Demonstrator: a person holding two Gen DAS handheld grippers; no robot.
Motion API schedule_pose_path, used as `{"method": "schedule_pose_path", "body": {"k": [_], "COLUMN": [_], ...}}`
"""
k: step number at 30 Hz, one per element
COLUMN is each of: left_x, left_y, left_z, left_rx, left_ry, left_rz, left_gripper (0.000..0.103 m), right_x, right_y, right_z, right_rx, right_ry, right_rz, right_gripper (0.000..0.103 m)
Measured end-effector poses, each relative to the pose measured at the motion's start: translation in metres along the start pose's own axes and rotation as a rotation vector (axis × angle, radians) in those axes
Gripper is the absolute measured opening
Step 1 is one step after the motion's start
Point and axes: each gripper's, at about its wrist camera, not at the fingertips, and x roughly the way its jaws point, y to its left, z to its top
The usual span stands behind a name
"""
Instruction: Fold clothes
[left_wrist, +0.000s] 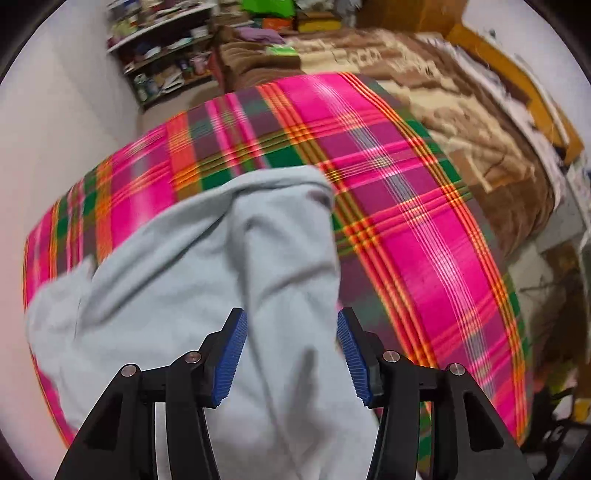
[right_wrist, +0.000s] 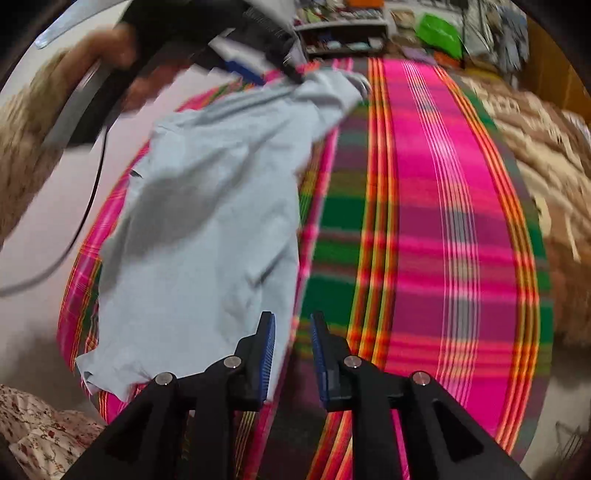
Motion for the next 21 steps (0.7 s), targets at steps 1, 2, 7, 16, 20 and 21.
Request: {"method": "schedule_pose_path", "body": {"k": [1, 2, 7, 16, 20, 21], "left_x": [0.007, 0.014, 0.047, 0.069, 0.065, 0.061], "left_y": [-0.009, -0.018, -0.042, -0.030, -0.021, -0.016], "left_z": [0.007, 0.015, 0.035, 0.033, 0.035, 0.035], "left_rx": [0.036, 0.072, 0.173, 0.190, 0.157, 0.144], "left_ry": [0.000, 0.000, 0.048, 0.099, 0.087, 0.076], "left_rz": [0.035, 0.071, 0.193, 0.197, 0.157, 0.146], "left_gripper": [0.053, 0.053, 0.053, 0.026, 0.009, 0.008], "right_x": [0.004, 0.008, 0.011, 0.023, 0.032, 0.033], "right_y": [0.003, 0.005, 0.009, 0.018, 0.010, 0.007], "right_z": [-0.001, -0.002, -0.009, -0.014, -0.016, -0.016], "right_rx": [0.013, 0.025, 0.049, 0.057, 0.124, 0.147], "right_ry": [0.003, 0.005, 0.008, 0.016, 0.035, 0.030], "right_rz": [0.008, 0.016, 0.026, 0.062, 0.125, 0.149], "right_gripper": [0.020, 0.020, 0.024, 0.032, 0.034, 0.035]}}
